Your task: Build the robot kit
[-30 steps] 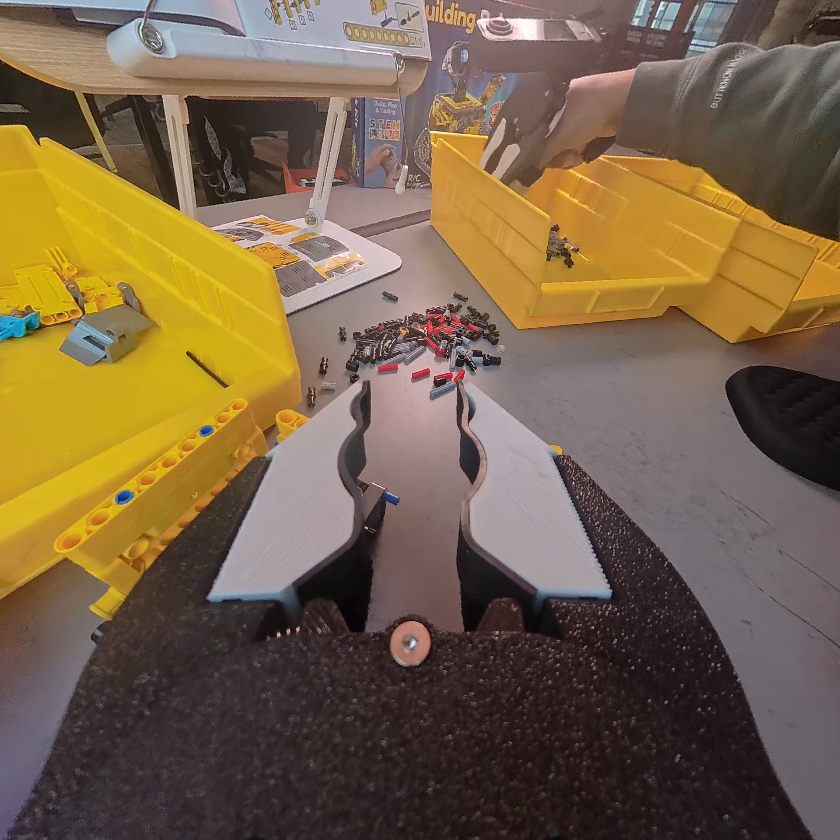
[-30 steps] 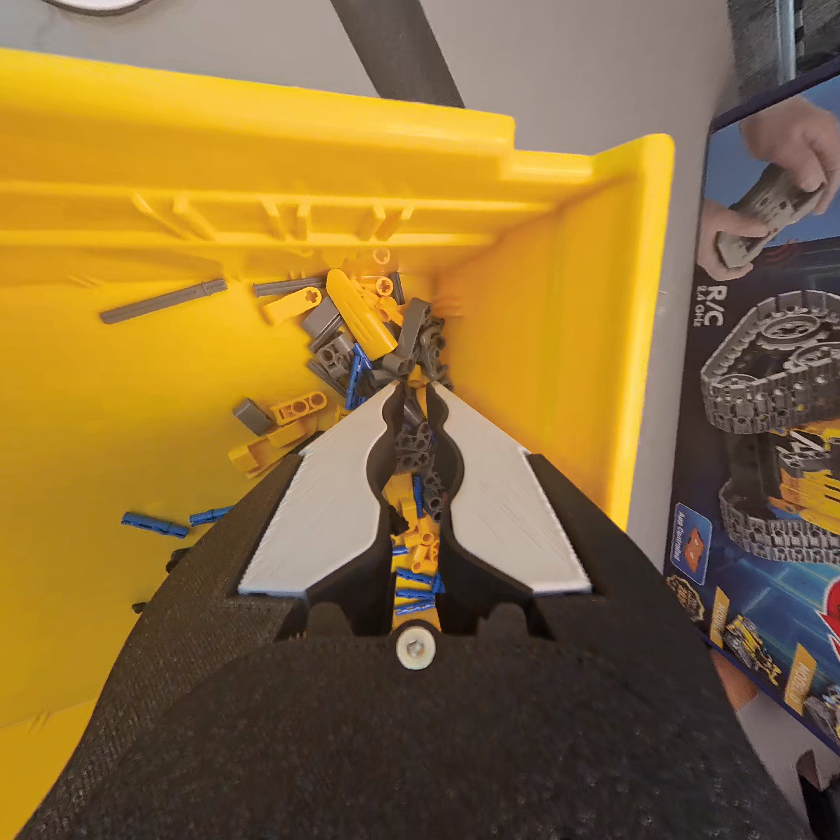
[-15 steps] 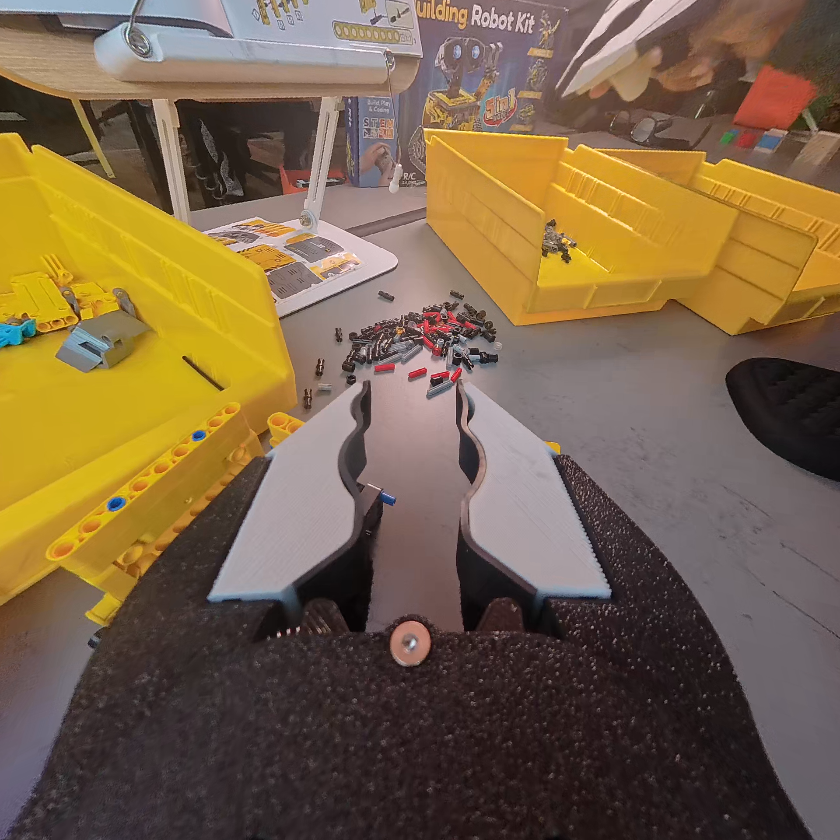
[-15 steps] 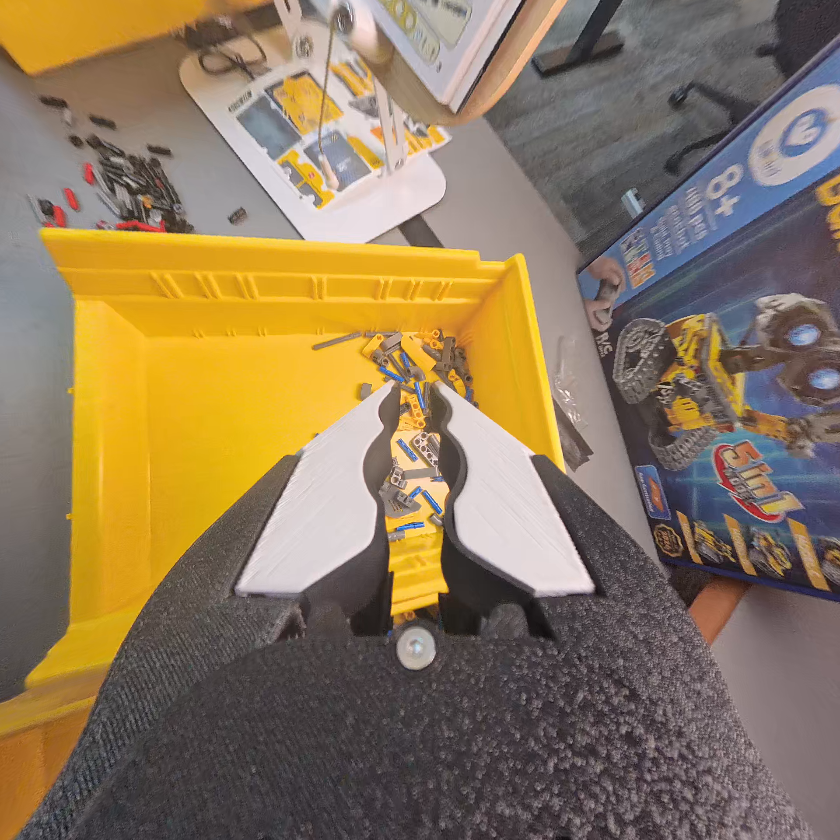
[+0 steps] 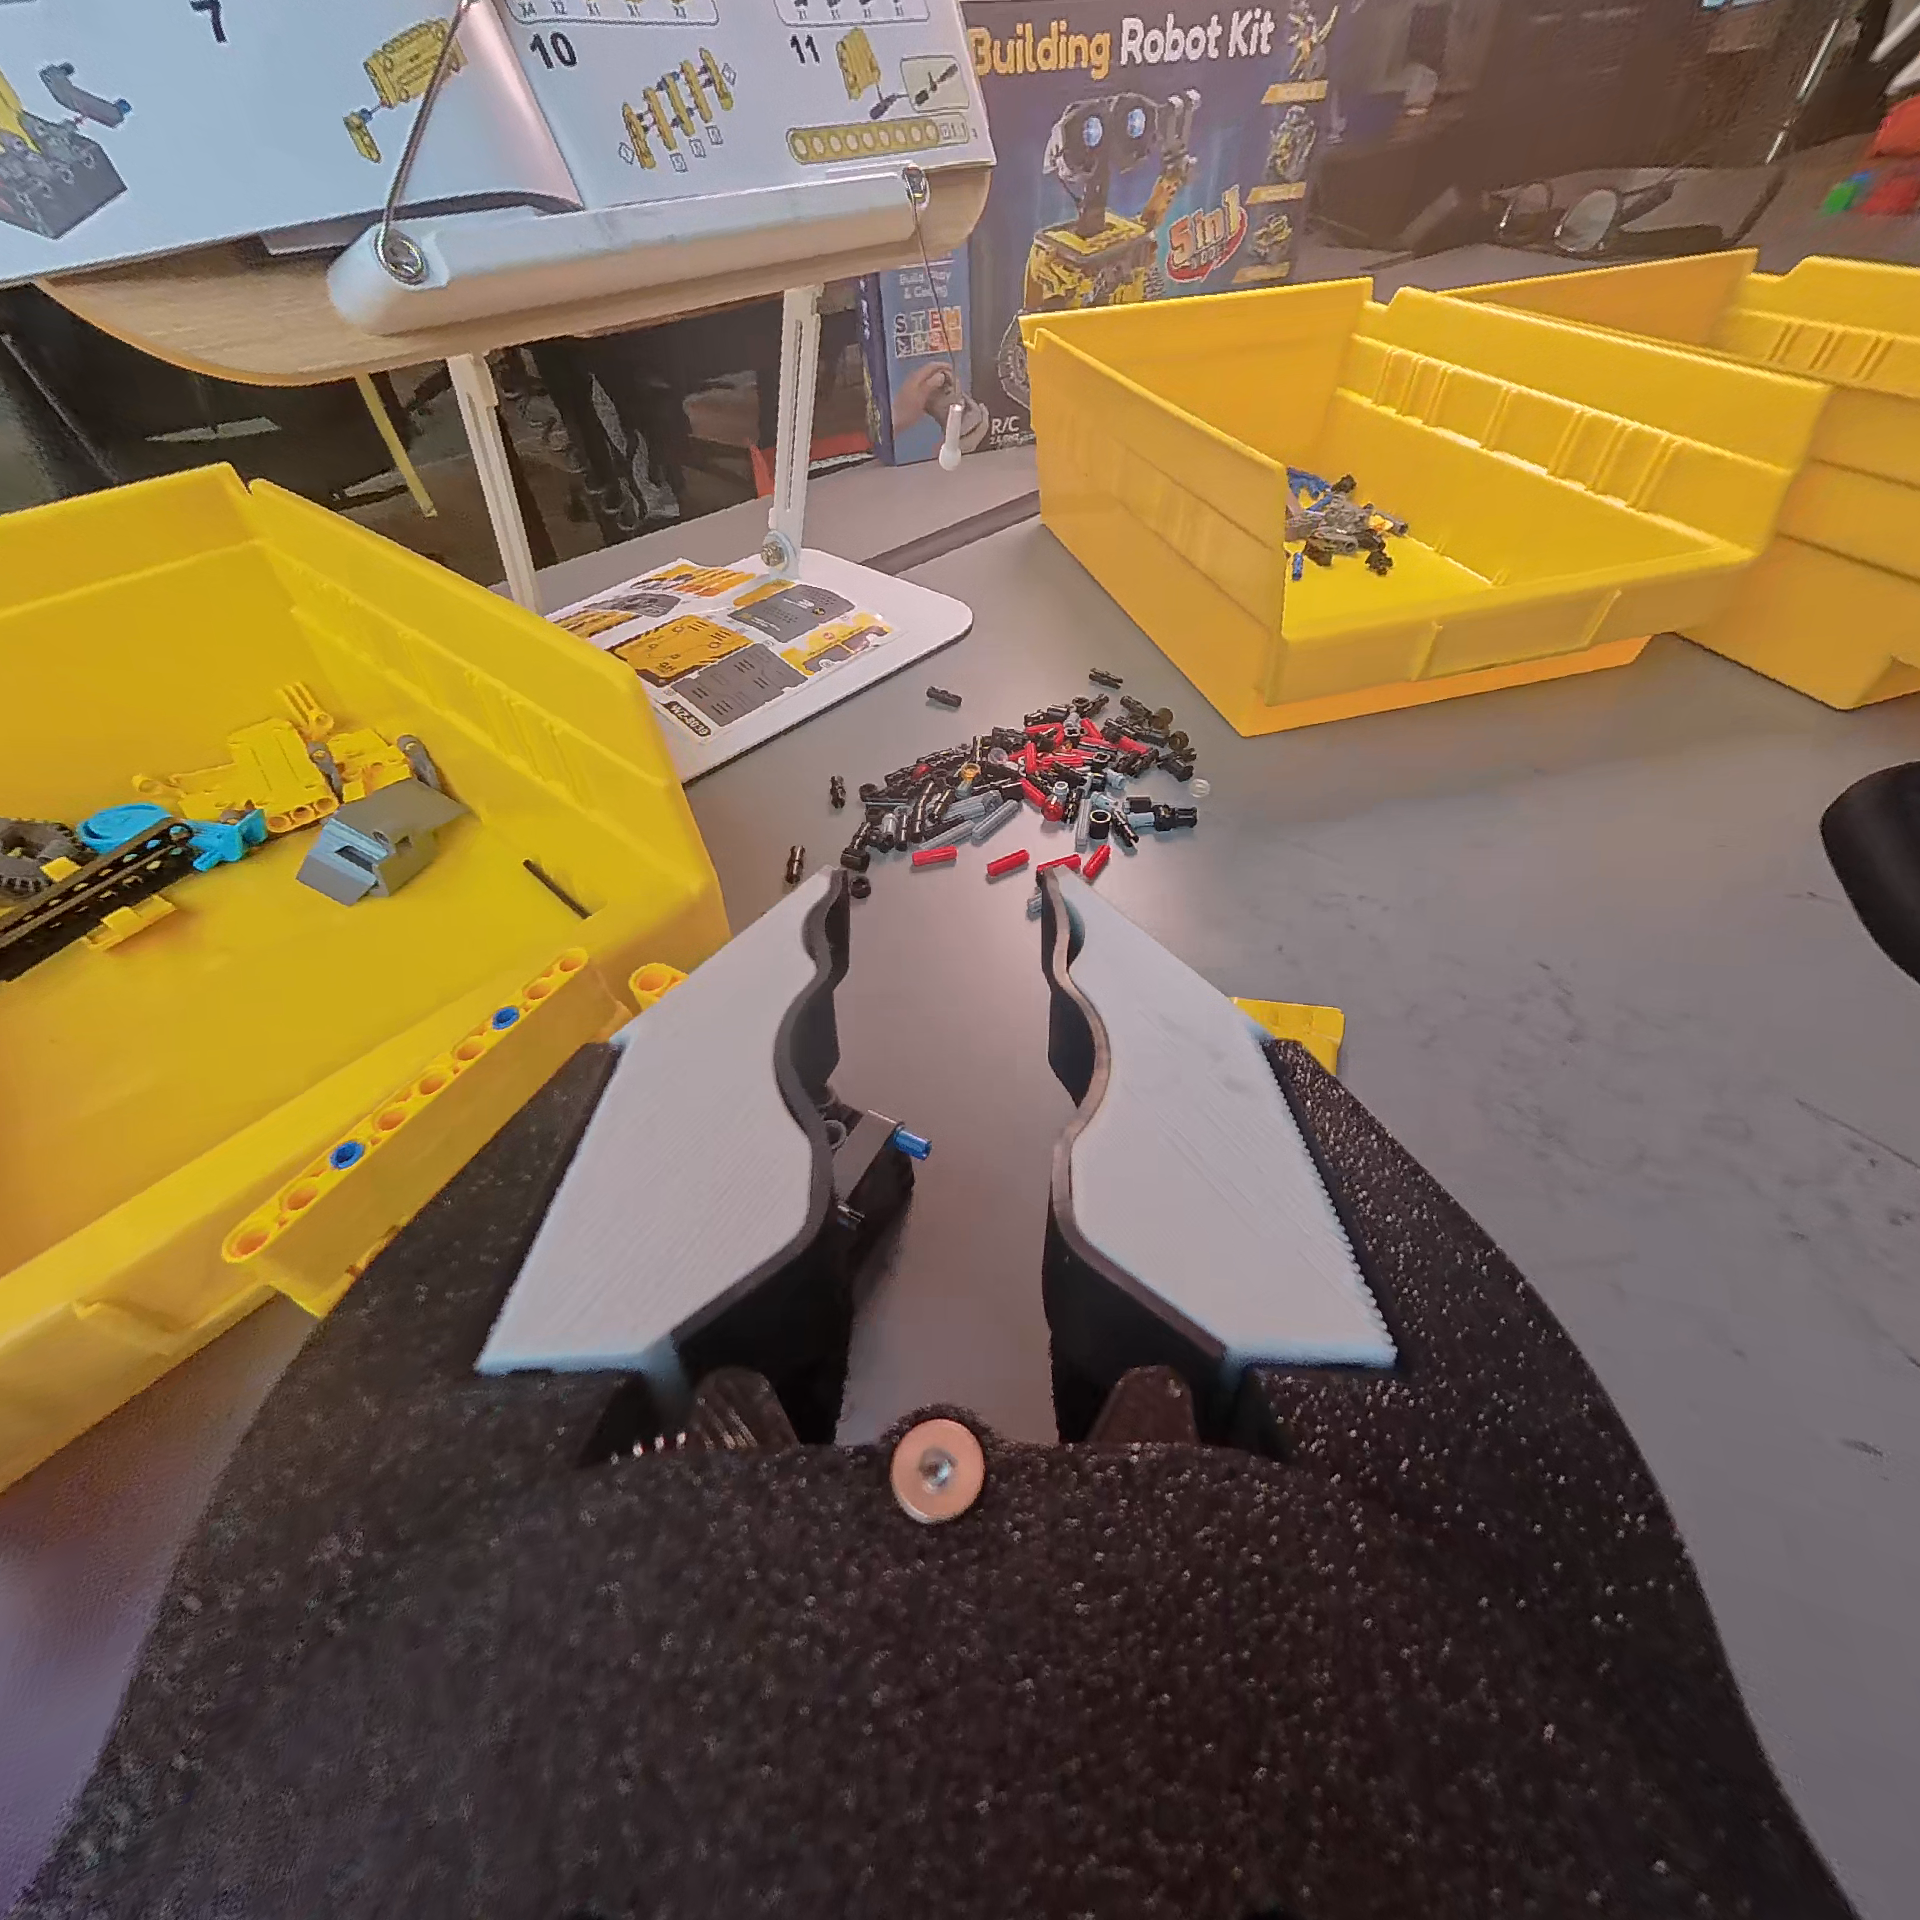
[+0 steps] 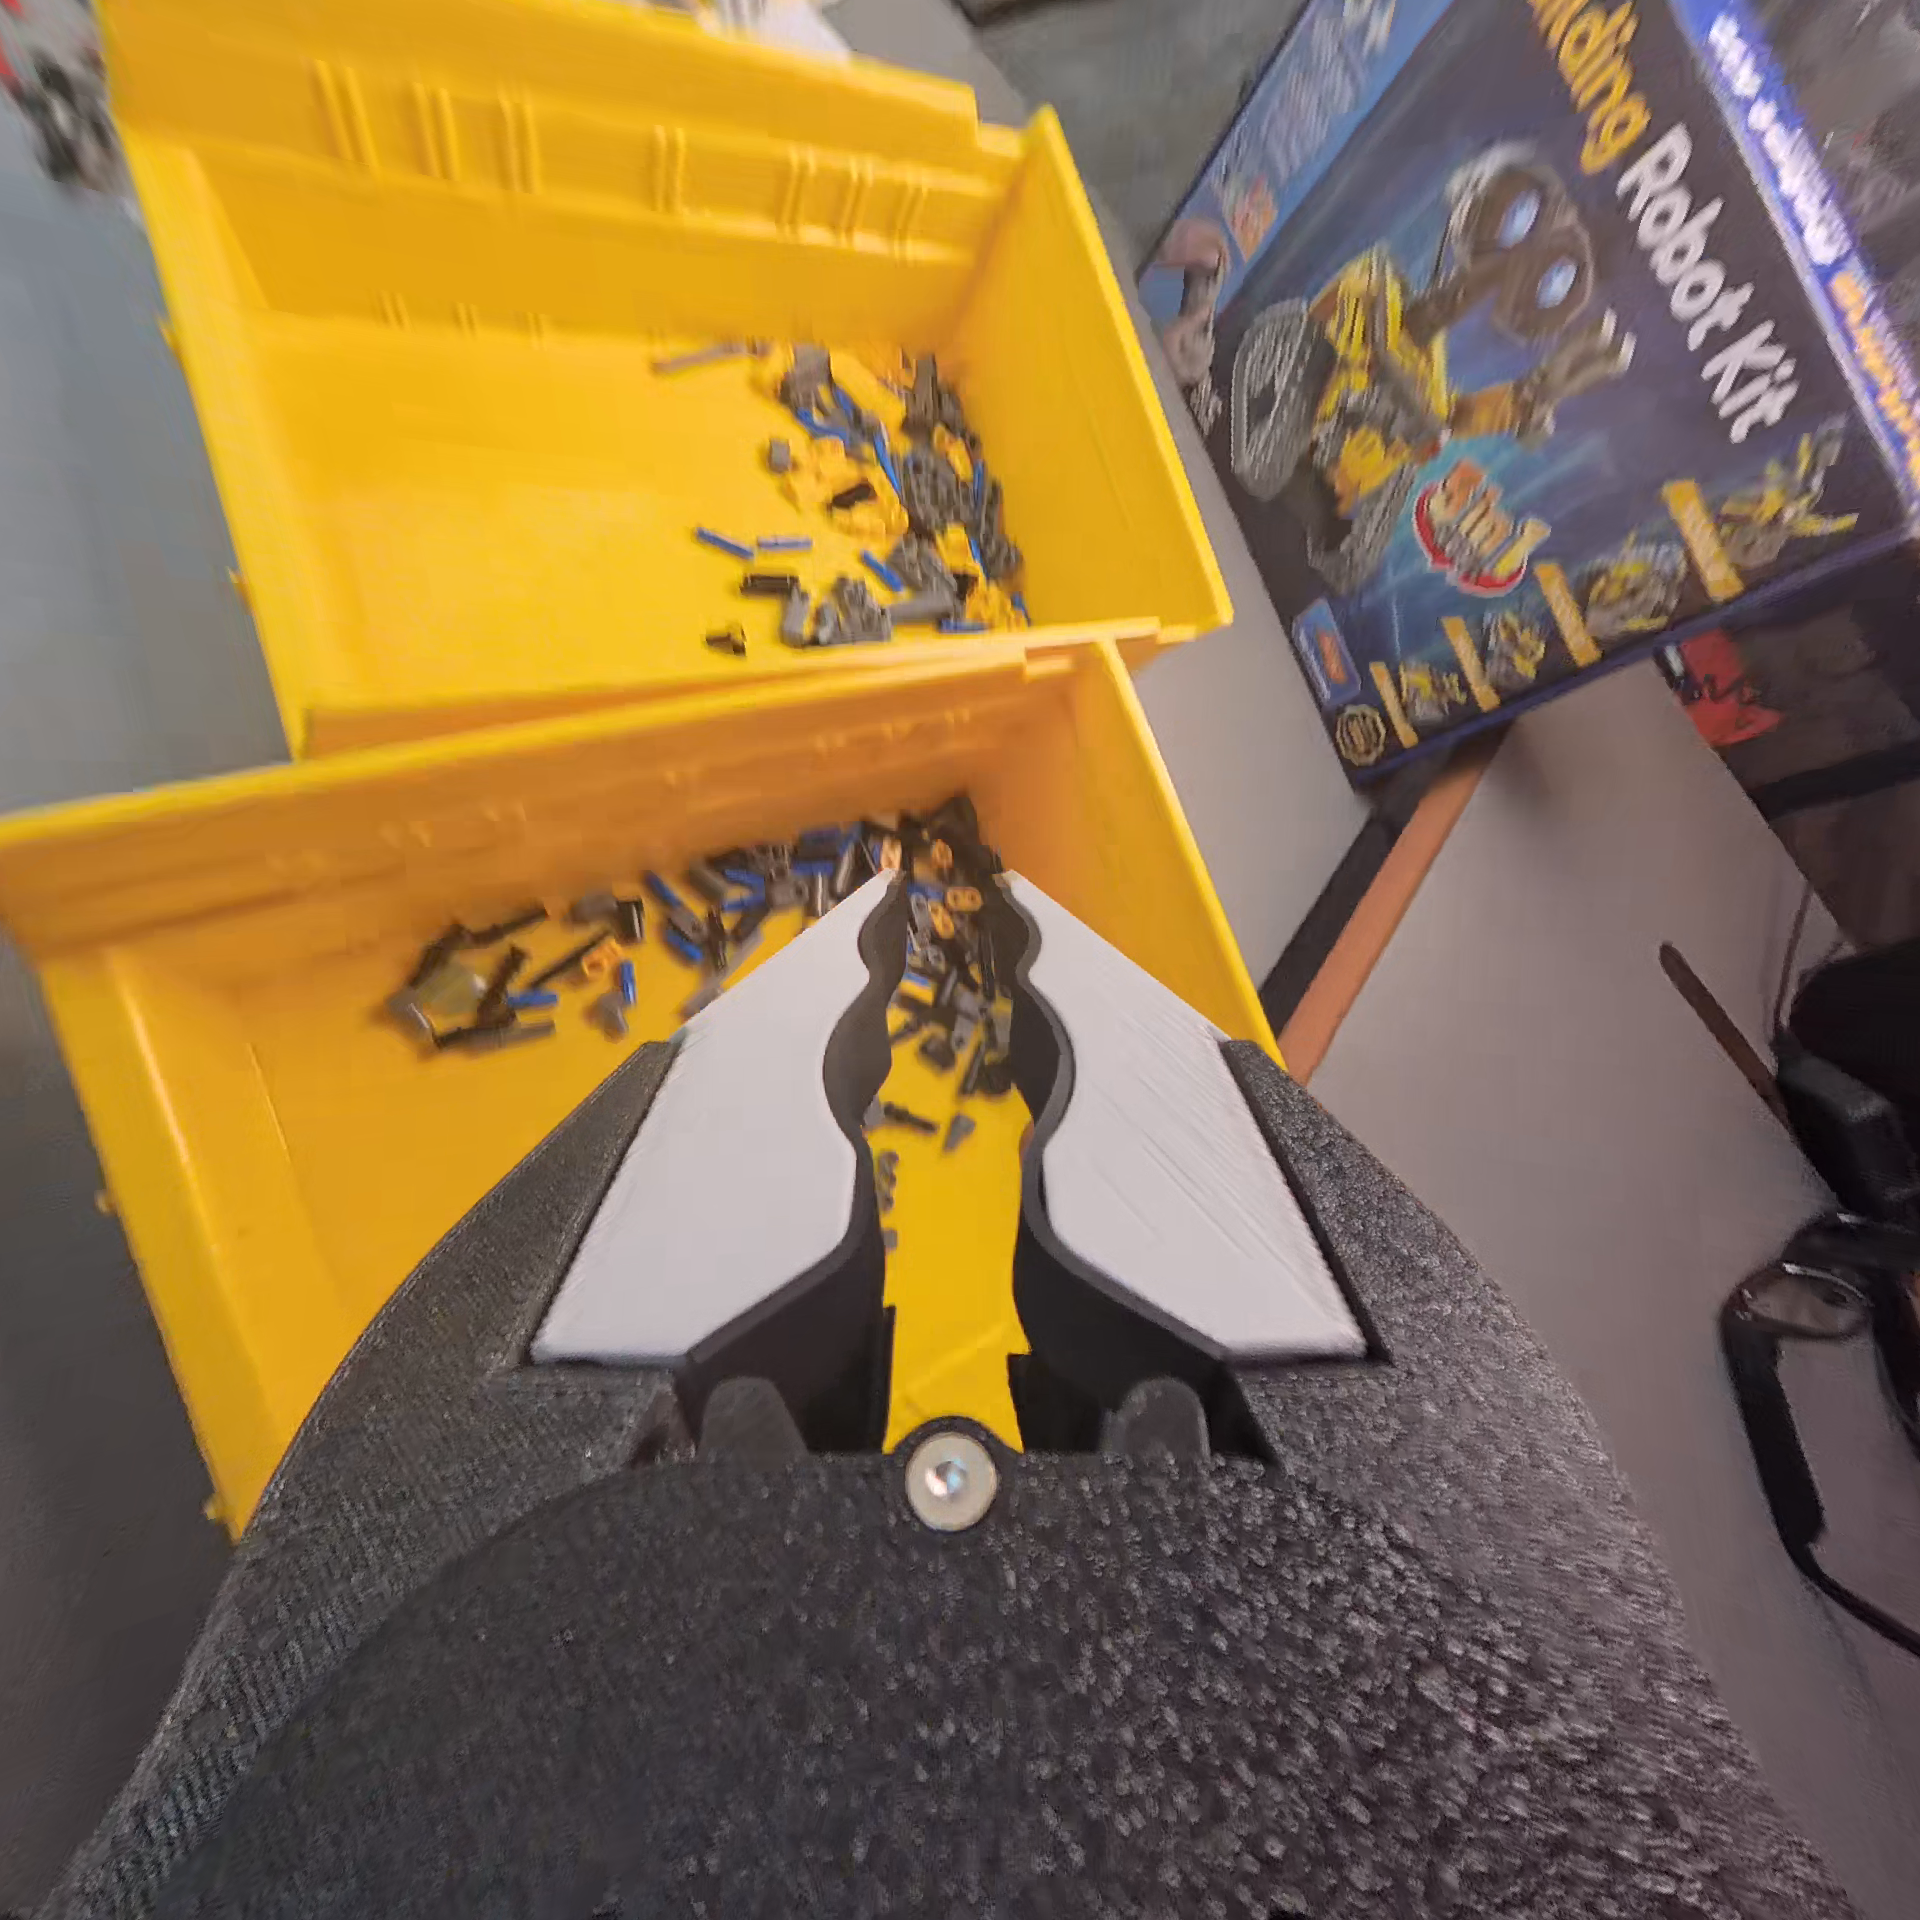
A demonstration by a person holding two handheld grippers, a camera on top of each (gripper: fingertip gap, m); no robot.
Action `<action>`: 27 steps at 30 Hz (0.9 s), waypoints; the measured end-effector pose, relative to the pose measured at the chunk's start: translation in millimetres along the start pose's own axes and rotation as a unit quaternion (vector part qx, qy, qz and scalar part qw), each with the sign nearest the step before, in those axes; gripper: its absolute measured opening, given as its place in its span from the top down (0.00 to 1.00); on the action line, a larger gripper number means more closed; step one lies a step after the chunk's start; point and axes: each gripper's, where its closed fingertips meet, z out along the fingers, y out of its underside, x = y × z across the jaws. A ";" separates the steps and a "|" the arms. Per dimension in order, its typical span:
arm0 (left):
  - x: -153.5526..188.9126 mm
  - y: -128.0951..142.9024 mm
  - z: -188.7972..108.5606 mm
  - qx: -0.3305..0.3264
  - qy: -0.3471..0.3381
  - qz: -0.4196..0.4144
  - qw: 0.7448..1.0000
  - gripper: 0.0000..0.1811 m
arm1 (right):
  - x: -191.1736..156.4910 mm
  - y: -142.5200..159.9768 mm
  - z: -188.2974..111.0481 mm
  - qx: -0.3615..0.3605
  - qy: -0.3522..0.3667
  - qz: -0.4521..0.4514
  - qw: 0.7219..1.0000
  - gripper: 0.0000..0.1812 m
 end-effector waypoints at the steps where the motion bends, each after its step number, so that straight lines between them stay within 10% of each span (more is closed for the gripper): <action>1: -0.9 0.1 -0.4 0.000 -0.005 0.002 1.000 0.81 | 0.6 18.8 2.2 -0.039 -0.001 -0.015 0.999 0.92; 7: -4.4 1.2 -2.9 -0.002 -0.022 0.014 1.000 0.81 | 7.6 109.6 33.7 -0.227 -0.045 -0.086 0.969 0.92; 15: -6.9 4.2 -4.3 -0.008 -0.033 0.021 0.999 0.81 | -11.2 134.6 79.6 -0.303 -0.131 -0.157 0.931 0.90; 27: -8.4 10.4 0.2 -0.027 -0.032 0.018 0.999 0.81 | -113.2 79.4 93.7 -0.148 -0.281 -0.130 0.939 0.82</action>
